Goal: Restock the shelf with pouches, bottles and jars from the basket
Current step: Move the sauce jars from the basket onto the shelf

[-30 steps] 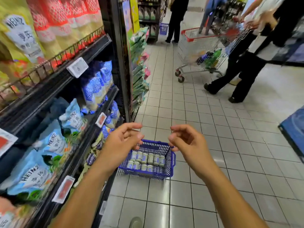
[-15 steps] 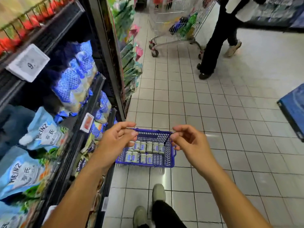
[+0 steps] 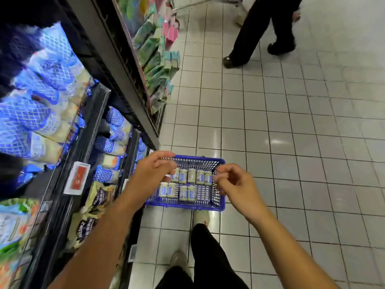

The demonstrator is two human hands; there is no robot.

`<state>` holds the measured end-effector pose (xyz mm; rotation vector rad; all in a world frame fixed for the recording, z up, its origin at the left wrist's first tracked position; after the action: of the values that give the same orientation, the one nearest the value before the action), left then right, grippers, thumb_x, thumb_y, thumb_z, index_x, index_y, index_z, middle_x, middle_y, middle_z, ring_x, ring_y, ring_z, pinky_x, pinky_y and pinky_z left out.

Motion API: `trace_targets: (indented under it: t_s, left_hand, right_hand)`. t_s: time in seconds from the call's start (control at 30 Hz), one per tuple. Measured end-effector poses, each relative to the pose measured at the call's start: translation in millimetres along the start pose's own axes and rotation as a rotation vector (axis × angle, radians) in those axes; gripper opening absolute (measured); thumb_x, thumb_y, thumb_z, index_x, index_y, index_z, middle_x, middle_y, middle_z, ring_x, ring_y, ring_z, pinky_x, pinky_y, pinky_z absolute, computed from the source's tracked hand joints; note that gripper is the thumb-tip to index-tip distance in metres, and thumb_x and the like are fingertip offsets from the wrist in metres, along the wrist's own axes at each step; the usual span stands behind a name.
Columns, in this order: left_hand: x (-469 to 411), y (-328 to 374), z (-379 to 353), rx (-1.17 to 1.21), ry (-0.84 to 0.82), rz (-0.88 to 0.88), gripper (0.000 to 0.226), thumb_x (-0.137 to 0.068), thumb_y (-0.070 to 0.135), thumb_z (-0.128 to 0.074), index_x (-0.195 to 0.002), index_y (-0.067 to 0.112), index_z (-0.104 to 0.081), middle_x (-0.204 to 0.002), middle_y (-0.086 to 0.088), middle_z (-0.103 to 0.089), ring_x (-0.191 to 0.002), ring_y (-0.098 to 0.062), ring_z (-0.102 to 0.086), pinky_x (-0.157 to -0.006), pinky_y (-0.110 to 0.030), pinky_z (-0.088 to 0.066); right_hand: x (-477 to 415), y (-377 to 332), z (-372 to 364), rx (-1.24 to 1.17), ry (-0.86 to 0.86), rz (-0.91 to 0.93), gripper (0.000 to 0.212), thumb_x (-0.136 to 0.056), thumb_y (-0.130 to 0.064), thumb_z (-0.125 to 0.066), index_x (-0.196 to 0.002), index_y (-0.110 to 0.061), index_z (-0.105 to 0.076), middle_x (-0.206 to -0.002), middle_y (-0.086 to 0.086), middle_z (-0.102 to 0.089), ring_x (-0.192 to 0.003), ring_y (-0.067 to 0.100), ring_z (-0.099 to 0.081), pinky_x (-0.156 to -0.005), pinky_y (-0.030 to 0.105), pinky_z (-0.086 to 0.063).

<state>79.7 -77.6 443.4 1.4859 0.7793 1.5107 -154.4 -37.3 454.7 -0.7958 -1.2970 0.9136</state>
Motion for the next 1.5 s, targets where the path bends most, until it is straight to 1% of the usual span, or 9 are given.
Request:
trace_targets:
  t_s: [0.13,0.3,0.47,0.63,0.8,1.03,1.3,1.4,1.5]
  left_hand:
    - [-43,-14,-12,-0.029,0.007,0.055,0.019,-0.091,0.019,-0.066,-0.106,0.031,-0.068,-0.084,0.005,-0.076,-0.077,-0.005,-0.07,-0.063,-0.017,-0.054]
    - [-80,-50,-22,0.005,0.043,0.183,0.015,-0.079,0.031,-0.071,-0.088,0.044,-0.073,-0.081,0.006,-0.076,-0.072,-0.008,-0.07,-0.061,-0.02,-0.055]
    - [-112,-120,-20,0.01,0.067,0.345,0.02,-0.065,0.041,-0.072,-0.084,0.044,-0.073,-0.076,0.006,-0.074,-0.065,-0.007,-0.067,-0.059,-0.023,-0.055]
    - [-151,-210,-25,-0.027,0.063,0.47,0.013,-0.093,0.015,-0.064,-0.093,0.028,-0.067,-0.08,-0.001,-0.07,-0.066,-0.013,-0.065,-0.063,-0.029,-0.056]
    - [-195,-299,-42,-0.096,0.034,0.57,0.008,-0.098,0.013,-0.058,-0.104,0.017,-0.063,-0.086,-0.005,-0.065,-0.069,-0.014,-0.061,-0.054,-0.02,-0.054]
    - [-246,-440,-53,-0.149,0.01,0.713,0.016,-0.097,0.017,-0.06,-0.113,0.016,-0.063,-0.089,-0.005,-0.067,-0.08,-0.017,-0.062,-0.08,-0.036,-0.059]
    - [-306,-573,-67,-0.233,0.032,0.763,0.014,-0.085,0.023,-0.061,-0.071,0.02,-0.061,-0.067,-0.002,-0.059,-0.064,-0.018,-0.053,-0.065,-0.03,-0.045]
    - [-323,-615,-72,-0.3,0.045,0.782,0.014,-0.083,0.022,-0.063,-0.07,0.02,-0.061,-0.069,0.0,-0.061,-0.069,-0.019,-0.057,-0.068,-0.03,-0.046]
    - [-334,-642,-72,-0.366,0.052,0.789,0.012,-0.084,0.025,-0.066,-0.075,0.016,-0.065,-0.074,0.0,-0.063,-0.076,-0.021,-0.06,-0.065,-0.026,-0.044]
  right_hand:
    - [-43,18,4,0.052,-0.043,-0.06,0.009,-0.095,-0.006,-0.063,-0.102,-0.012,-0.062,-0.099,0.028,-0.062,-0.085,0.022,-0.066,-0.075,0.031,-0.056]
    - [-88,51,3,0.152,-0.081,-0.153,0.012,-0.094,-0.002,-0.061,-0.106,-0.005,-0.063,-0.107,0.036,-0.06,-0.094,0.044,-0.064,-0.087,0.051,-0.056]
    - [-130,118,-5,0.2,-0.107,-0.248,0.012,-0.095,-0.005,-0.061,-0.106,-0.005,-0.063,-0.101,0.006,-0.068,-0.092,0.016,-0.066,-0.078,0.025,-0.055]
    - [-170,202,-19,0.223,-0.13,-0.33,0.013,-0.094,-0.01,-0.064,-0.107,-0.006,-0.063,-0.106,0.008,-0.071,-0.1,0.023,-0.068,-0.088,0.037,-0.056]
    - [-211,288,-36,0.257,-0.115,-0.391,0.01,-0.093,-0.007,-0.064,-0.102,-0.005,-0.061,-0.085,0.004,-0.064,-0.07,0.009,-0.059,-0.061,0.011,-0.047]
    - [-266,421,-65,0.29,-0.186,-0.509,0.014,-0.094,-0.013,-0.063,-0.106,-0.01,-0.055,-0.075,0.01,-0.059,-0.064,0.025,-0.05,-0.059,0.033,-0.04]
    - [-317,559,-81,0.376,-0.199,-0.606,0.02,-0.095,-0.013,-0.065,-0.106,-0.011,-0.048,-0.077,0.001,-0.057,-0.058,0.016,-0.051,-0.053,0.026,-0.042]
    - [-329,600,-89,0.418,-0.22,-0.621,0.024,-0.094,-0.016,-0.066,-0.111,-0.01,-0.049,-0.086,0.002,-0.059,-0.061,0.015,-0.05,-0.047,0.021,-0.041]
    - [-334,633,-102,0.455,-0.265,-0.633,0.042,-0.091,-0.021,-0.07,-0.124,-0.005,-0.05,-0.104,0.013,-0.062,-0.075,0.021,-0.054,-0.063,0.028,-0.041]
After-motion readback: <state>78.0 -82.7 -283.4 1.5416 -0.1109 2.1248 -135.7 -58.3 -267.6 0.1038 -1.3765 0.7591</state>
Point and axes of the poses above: each hand's wrist, its own x-axis away from the middle knuckle, its own z-axis out of the back of the hand, y = z × x, the point moved 9 cm from there along -x, towards the middle knuckle
